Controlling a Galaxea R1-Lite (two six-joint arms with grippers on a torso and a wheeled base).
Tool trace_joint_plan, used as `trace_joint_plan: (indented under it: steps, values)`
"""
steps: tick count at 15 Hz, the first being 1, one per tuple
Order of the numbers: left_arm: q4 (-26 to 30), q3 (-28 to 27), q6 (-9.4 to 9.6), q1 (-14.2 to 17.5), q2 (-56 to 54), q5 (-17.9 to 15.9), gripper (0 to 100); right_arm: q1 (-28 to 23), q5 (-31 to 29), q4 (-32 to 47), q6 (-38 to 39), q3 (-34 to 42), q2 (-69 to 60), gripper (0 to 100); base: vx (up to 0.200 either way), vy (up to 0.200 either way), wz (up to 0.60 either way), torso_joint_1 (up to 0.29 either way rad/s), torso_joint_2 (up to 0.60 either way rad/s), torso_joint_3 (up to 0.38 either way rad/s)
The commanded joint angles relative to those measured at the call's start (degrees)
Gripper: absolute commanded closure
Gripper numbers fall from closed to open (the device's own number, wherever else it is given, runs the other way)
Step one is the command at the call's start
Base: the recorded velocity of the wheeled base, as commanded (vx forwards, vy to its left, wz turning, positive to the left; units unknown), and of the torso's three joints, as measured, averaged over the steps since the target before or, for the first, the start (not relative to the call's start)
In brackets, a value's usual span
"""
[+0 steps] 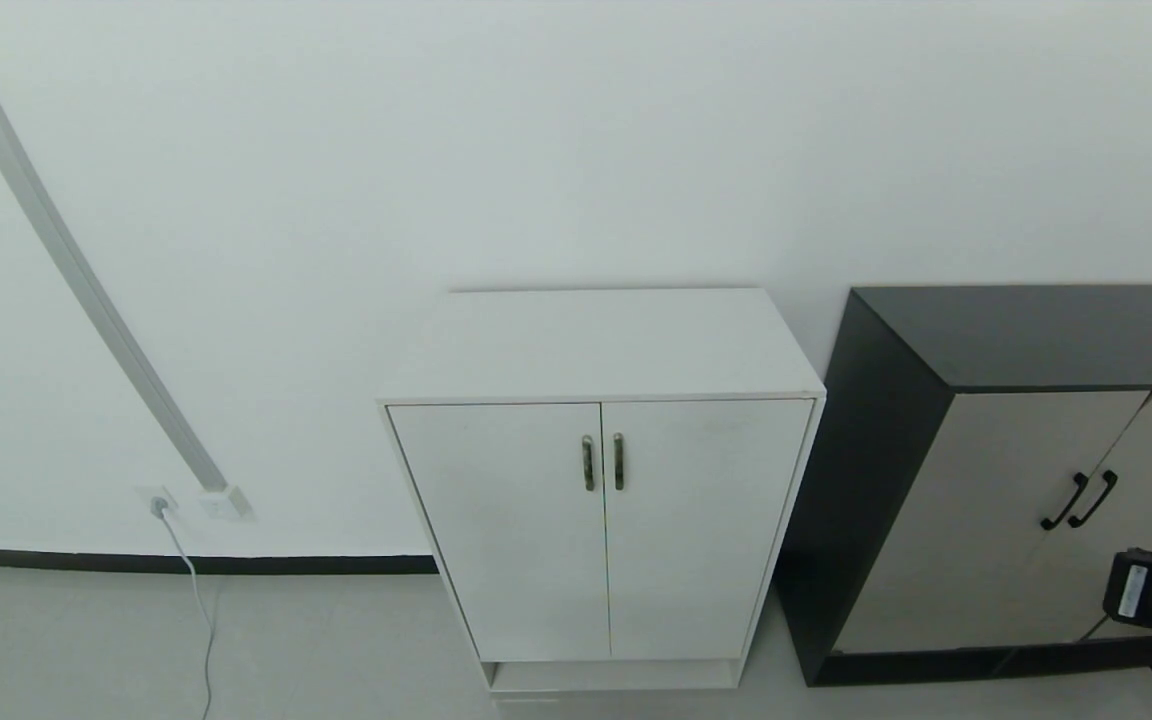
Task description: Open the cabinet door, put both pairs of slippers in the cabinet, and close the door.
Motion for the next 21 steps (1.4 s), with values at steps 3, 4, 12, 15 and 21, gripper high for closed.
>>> trace_joint_plan:
  steps: [3,4,12,15,21]
  values:
    - [0.0,0.01,-0.01,0.05,0.0,0.01,100,-0.28,2.28,3.89,-1.75,5.34,-14.07,100,0.0,0.0,0.0,0.0,0.0,0.0]
    - [0.0,0.01,-0.01,0.05,0.0,0.01,100,-0.28,2.37,7.32,-1.75,5.34,-17.59,100,0.0,0.0,0.0,0.0,0.0,0.0]
    - [0.0,0.01,-0.01,0.05,0.0,0.01,100,-0.19,12.74,40.54,-4.12,4.81,-48.79,100,0.0,0.0,0.0,0.0,0.0,0.0]
    - [0.0,0.01,-0.01,-0.04,0.0,0.01,100,0.16,16.96,49.15,-4.3,4.81,-54.94,100,0.0,0.0,0.0,0.0,0.0,0.0]
    - [0.0,0.01,-0.01,-0.04,0.0,0.01,100,1.39,21.88,63.74,-8.34,5.08,-61.97,100,0.0,0.0,0.0,0.0,0.0,0.0]
